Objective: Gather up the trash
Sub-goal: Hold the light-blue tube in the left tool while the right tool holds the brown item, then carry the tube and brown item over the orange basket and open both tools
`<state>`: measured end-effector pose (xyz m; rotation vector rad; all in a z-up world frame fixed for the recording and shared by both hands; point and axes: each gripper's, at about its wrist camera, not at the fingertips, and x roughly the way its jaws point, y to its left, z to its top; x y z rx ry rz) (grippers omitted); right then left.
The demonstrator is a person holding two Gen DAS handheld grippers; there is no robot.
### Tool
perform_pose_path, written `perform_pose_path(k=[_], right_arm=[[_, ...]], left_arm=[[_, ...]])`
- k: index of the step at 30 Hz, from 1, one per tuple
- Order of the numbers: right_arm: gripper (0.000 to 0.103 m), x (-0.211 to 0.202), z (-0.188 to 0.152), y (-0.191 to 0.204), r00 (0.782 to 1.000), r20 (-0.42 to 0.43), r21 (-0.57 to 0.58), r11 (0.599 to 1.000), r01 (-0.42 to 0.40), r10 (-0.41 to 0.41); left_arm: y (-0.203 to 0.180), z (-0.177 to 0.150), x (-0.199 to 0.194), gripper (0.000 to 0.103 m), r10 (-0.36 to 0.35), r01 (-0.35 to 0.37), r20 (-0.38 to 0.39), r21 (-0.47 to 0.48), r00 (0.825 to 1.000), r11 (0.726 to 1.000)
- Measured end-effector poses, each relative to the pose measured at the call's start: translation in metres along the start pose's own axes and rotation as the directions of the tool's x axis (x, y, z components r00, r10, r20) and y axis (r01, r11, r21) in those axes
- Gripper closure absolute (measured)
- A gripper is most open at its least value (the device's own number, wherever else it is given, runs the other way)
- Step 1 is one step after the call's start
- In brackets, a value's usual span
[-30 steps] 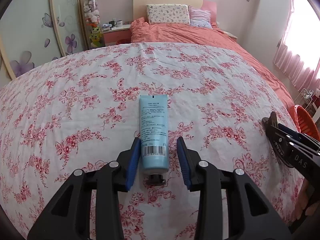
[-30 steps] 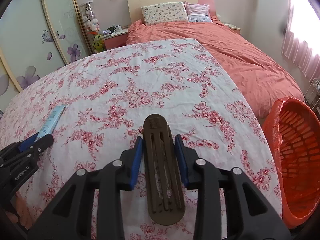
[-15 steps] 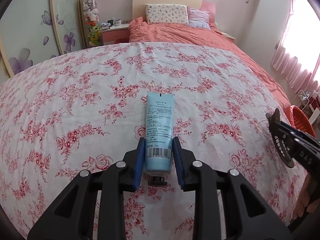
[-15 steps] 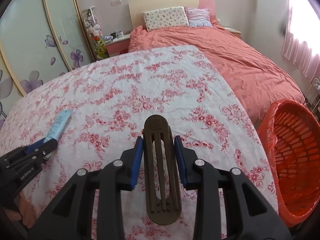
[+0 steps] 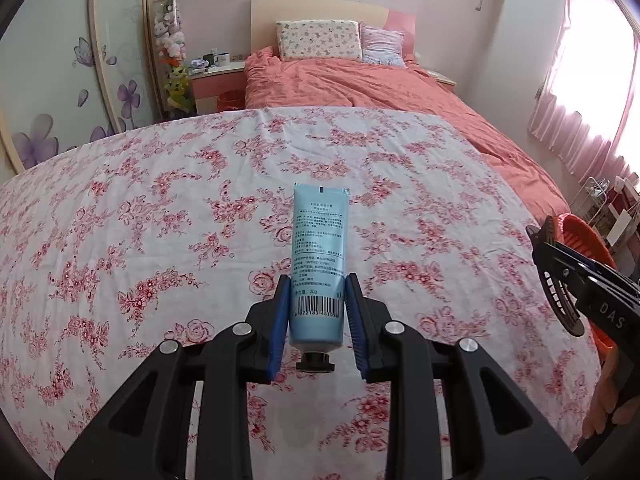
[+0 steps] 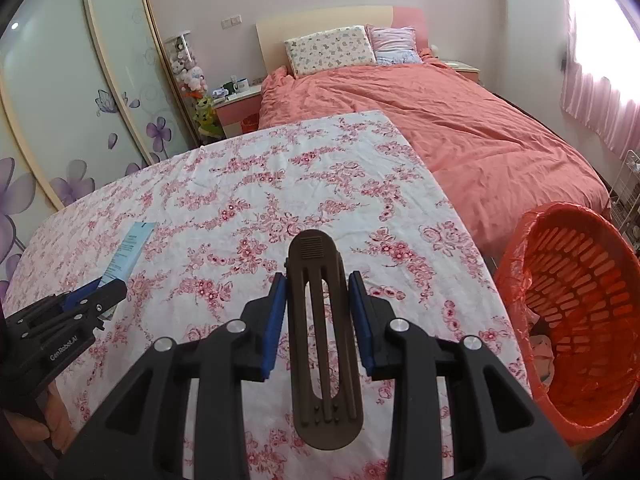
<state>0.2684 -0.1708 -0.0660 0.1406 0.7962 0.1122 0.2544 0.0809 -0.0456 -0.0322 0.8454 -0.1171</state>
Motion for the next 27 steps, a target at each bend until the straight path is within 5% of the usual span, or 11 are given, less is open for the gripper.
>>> perform_pose_path(k=[15,27], right_arm=[[0.071,-0.073,0.010,-0.046,0.991,0.130,0.078,0.997,0.013,-0.023],[0.071,-0.146,0.004,-0.148,0.952,0.247,0.224,0.966,0.125,-0.181]], left_arm=[[-0.064,0.022,-0.039,0.075,-0.132,0.125,0.073,0.085,0.989,0.988],[-0.180,0.028,-0.043,0.075,-0.318,0.297,0.054,0.237,0.947,0.925]])
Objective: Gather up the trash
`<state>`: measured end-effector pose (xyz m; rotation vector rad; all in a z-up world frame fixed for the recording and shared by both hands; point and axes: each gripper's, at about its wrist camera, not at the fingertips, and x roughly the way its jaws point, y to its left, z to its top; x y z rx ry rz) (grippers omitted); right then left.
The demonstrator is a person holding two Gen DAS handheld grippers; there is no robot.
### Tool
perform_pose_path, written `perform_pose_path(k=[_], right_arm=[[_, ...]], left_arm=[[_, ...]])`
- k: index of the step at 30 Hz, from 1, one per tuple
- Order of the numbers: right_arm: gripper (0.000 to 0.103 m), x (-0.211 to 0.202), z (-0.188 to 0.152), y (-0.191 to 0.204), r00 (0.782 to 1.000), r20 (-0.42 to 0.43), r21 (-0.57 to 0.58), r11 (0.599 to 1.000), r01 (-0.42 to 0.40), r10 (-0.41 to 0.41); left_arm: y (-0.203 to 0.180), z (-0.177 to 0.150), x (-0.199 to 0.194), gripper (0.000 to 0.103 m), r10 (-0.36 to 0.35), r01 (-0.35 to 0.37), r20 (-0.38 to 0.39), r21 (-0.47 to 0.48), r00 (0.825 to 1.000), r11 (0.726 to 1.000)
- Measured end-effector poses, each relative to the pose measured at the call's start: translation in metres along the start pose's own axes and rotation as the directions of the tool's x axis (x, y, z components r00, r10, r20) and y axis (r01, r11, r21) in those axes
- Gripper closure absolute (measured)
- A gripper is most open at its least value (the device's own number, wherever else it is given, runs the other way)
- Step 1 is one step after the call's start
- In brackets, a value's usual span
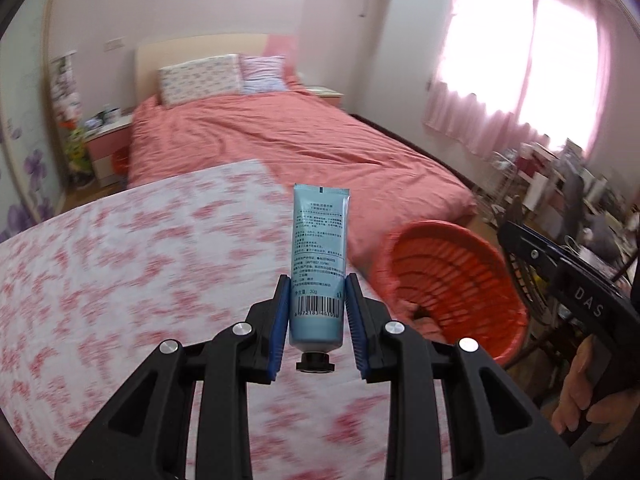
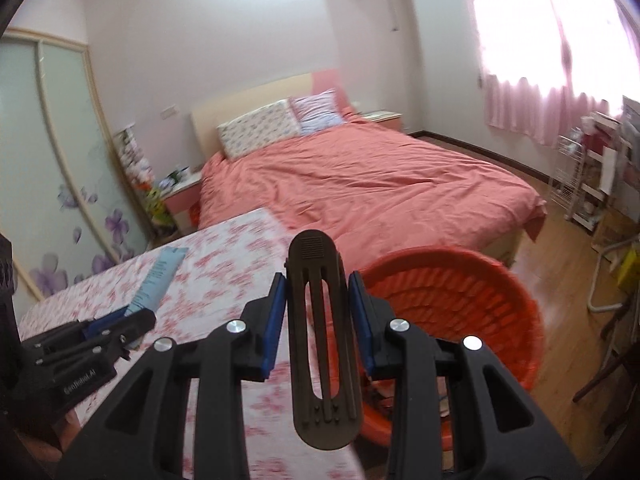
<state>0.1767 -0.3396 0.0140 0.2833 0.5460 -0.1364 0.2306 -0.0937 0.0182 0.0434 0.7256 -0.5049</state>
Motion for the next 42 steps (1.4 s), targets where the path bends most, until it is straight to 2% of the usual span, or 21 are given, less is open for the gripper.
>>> perform_pose_path(k=[5,12,22,26,27,29,30,33,37,42], right_arm=[[0.071,0.000,0.005,-0.041,1.000,0.006,0.061,0.998,0.028,-0.029],[0.071,0.009,0.005,-0.085,0.999,0.002,0.126,0.991,0.043,-0.044],[0.071,0.021,0.002,-0.121,0.998,0.002,0.184,0.981,0.058,-0.059],[0.070,0.032,0.002,-0.134,0.999,-0.018,0.225,0.973,0.048,-0.045],[0.068,0.036,0.001,-0.138,0.999,-0.031,0.241,0.969,0.047,-0.040],[0.060,0.044,-0.001,-0.146,0.998,-0.048,0.272,0.961,0.050,-0.039],[0.054,0.046,-0.003,-0.147,0.998,-0.051,0.276,0.960,0.057,-0.044],[0.049,0.044,-0.008,-0.148,0.996,-0.054,0.264,0.961,0.082,-0.070],[0.028,0.027,-0.013,-0.139,0.993,-0.021,0.214,0.969,0.122,-0.120],[0.011,-0.011,-0.020,-0.109,0.983,0.065,0.110,0.980,0.167,-0.175]], left_arm=[[-0.043,0.010,0.029,0.075,-0.082,0.082,-0.018,0.043,0.996,0.996],[-0.087,0.013,0.061,0.075,-0.150,0.155,-0.057,0.093,0.987,0.984],[-0.114,0.009,0.080,0.075,-0.173,0.184,-0.094,0.125,0.980,0.975],[-0.121,0.007,0.093,0.072,-0.173,0.188,-0.131,0.117,0.976,0.975],[-0.121,0.007,0.095,0.069,-0.170,0.187,-0.136,0.118,0.976,0.975],[-0.120,0.006,0.098,0.051,-0.157,0.174,-0.143,0.116,0.977,0.978],[-0.118,0.004,0.100,0.049,-0.149,0.166,-0.145,0.113,0.978,0.980],[-0.109,0.001,0.099,0.047,-0.116,0.133,-0.157,0.106,0.981,0.985],[-0.095,-0.004,0.083,0.046,-0.067,0.080,-0.133,0.098,0.989,0.992],[-0.070,-0.014,0.039,0.030,0.011,-0.006,-0.055,0.096,0.998,0.995]])
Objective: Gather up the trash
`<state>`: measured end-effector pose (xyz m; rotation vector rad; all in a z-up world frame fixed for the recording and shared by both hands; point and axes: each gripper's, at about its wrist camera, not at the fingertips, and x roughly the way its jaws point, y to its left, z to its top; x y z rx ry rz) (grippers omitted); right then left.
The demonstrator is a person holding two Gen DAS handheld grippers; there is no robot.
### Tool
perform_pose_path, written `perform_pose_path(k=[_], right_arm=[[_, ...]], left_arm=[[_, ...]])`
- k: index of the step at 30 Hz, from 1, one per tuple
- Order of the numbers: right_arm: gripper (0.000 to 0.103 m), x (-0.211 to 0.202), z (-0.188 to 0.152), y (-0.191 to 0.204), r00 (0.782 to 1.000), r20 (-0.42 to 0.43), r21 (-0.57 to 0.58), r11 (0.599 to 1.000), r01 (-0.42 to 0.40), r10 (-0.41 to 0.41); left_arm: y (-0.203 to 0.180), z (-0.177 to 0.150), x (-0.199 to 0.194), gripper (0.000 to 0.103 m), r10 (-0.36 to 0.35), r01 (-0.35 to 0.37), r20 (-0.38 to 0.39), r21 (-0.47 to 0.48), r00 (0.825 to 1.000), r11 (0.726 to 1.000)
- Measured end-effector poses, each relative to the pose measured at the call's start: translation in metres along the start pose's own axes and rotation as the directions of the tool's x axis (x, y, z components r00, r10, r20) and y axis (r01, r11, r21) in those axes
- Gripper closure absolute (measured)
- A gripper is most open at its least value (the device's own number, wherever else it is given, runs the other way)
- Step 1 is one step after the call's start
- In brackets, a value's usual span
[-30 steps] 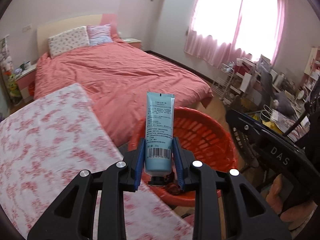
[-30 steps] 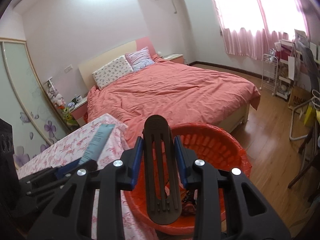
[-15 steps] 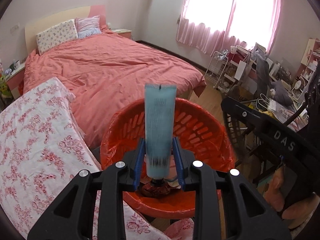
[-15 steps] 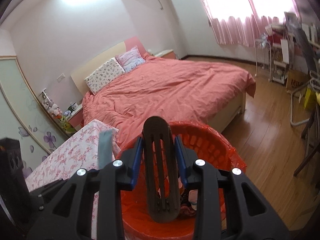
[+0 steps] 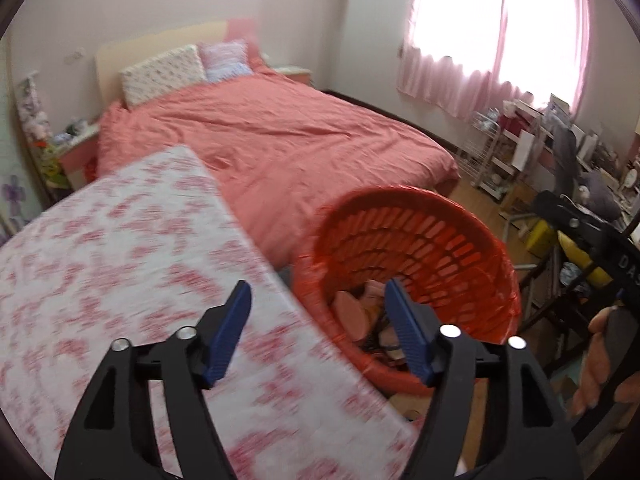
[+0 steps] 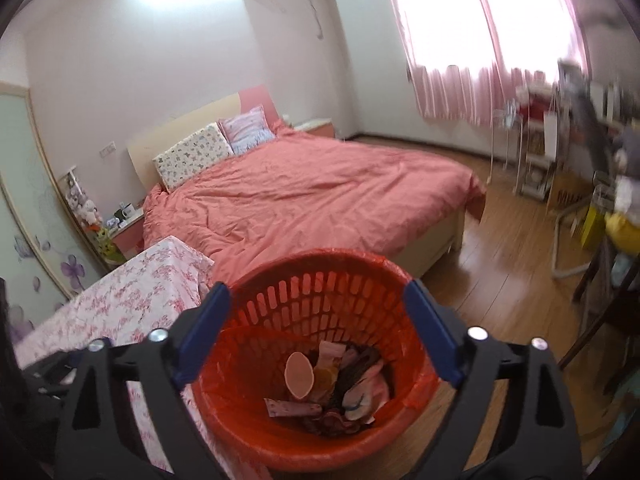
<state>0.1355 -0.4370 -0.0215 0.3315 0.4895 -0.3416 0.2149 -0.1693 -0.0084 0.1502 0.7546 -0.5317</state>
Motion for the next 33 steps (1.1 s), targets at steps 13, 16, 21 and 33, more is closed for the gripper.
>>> perform_pose_path(k=[13,16,21,33], right_arm=[[0.004,-0.126,-0.035,0.070,0.972,0.196,-0.183,0.969,0.168,-0.132],[0.004,-0.151,-0.049,0.073,0.966,0.216,-0.149,0.973,0.175,-0.141],[0.004,-0.184,-0.075,0.083,0.958,0.246,-0.130,0.974,0.187,-0.151],[0.004,-0.221,-0.120,0.110,0.960,0.228,-0.167,0.965,0.203,-0.162]], left_arm=[[0.058,-0.064,-0.123,0.003,0.263,-0.241,0.142,-0.160,0.954,0.957],[0.064,-0.083,-0.145,0.002,0.316,-0.285,0.154,-0.194,0.936,0.939],[0.068,-0.111,-0.177,0.002,0.414,-0.365,0.179,-0.250,0.893,0.897],[0.070,-0.157,-0.220,0.002,0.536,-0.448,0.226,-0.344,0.813,0.825]])
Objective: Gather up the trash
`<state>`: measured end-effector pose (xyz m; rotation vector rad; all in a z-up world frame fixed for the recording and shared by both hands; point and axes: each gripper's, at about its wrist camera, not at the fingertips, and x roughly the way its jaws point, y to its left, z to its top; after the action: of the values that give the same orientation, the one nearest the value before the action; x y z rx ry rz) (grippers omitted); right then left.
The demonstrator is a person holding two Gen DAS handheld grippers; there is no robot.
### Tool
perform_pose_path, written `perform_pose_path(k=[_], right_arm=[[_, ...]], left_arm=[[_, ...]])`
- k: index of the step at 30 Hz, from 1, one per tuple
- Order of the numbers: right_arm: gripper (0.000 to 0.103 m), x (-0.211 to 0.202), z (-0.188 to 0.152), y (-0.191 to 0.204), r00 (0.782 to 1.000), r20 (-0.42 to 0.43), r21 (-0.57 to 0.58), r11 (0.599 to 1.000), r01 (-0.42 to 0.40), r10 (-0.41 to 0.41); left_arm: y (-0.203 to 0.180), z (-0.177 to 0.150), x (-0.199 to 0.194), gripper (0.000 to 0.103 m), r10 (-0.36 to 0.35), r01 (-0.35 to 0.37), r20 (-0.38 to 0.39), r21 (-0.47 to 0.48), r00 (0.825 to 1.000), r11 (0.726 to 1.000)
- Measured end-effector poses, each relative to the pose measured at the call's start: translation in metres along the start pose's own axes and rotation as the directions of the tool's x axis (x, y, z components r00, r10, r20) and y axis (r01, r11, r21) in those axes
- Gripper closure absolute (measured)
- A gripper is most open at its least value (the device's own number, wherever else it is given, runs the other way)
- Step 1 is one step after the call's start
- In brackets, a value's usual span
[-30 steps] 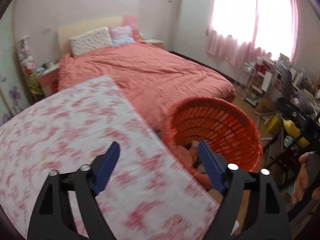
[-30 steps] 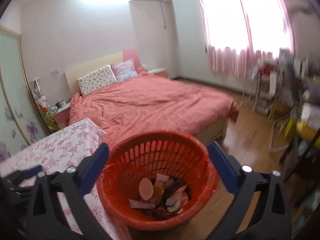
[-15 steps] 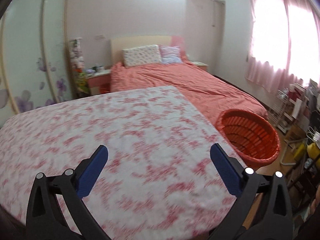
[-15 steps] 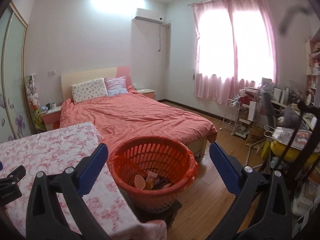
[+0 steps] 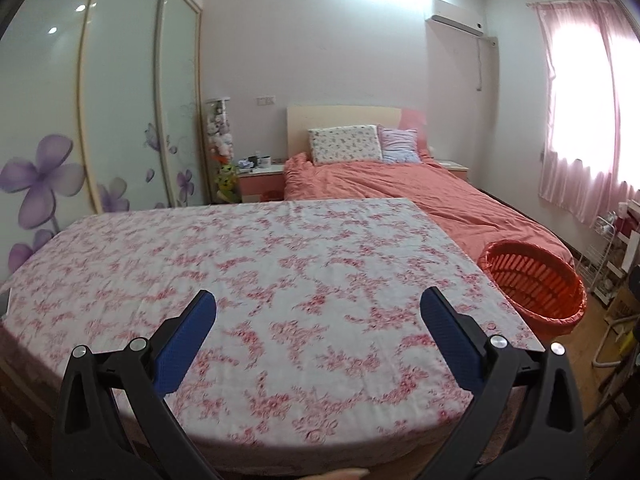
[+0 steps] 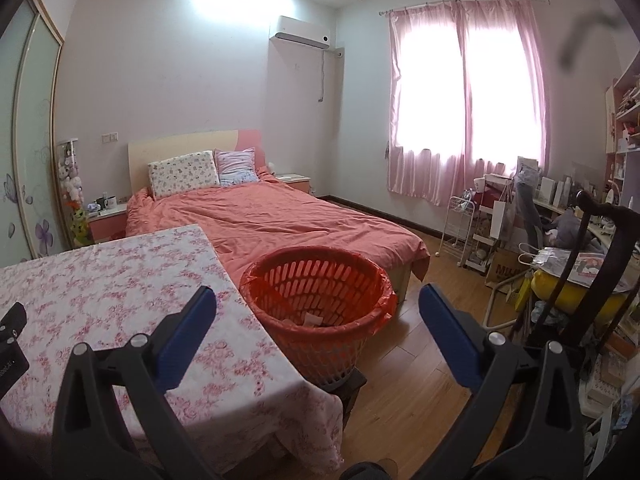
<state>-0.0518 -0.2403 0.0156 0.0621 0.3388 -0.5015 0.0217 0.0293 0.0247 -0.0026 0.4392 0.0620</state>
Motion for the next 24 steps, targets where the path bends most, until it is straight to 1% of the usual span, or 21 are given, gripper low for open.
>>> perform_pose_path(k=[4,8,13,16,24], right_arm=[[0.004,-0.008,-0.007,0.008,1.000,-0.011,-0.016,1.000,0.001,-0.002],[0.004,-0.004,-0.012,0.011,0.994,-0.104,0.007,0.999,-0.039,0.039],[0.004,0.002,-0.017,0.014,0.983,-0.179,0.018,0.999,-0.036,0.038],[0.004,0.002,-0.019,0.015,0.980,-0.194,0.018,0.999,-0.028,0.031],[0.004,-0.002,-0.021,0.012,0.977,-0.208,0.031,0.999,-0.040,0.045]], left_arm=[[0.006,-0.006,-0.002,0.002,-0.002,0.001,-0.013,-0.016,1.000,1.000],[0.008,-0.012,-0.003,0.002,-0.008,0.008,-0.036,-0.016,0.999,1.000],[0.007,-0.018,-0.007,0.002,-0.022,0.021,-0.054,-0.004,0.998,1.000],[0.007,-0.019,-0.010,0.002,-0.030,0.030,-0.055,-0.003,0.998,1.000],[0.006,-0.018,-0.015,0.002,-0.045,0.045,-0.071,-0.013,0.996,0.999]])
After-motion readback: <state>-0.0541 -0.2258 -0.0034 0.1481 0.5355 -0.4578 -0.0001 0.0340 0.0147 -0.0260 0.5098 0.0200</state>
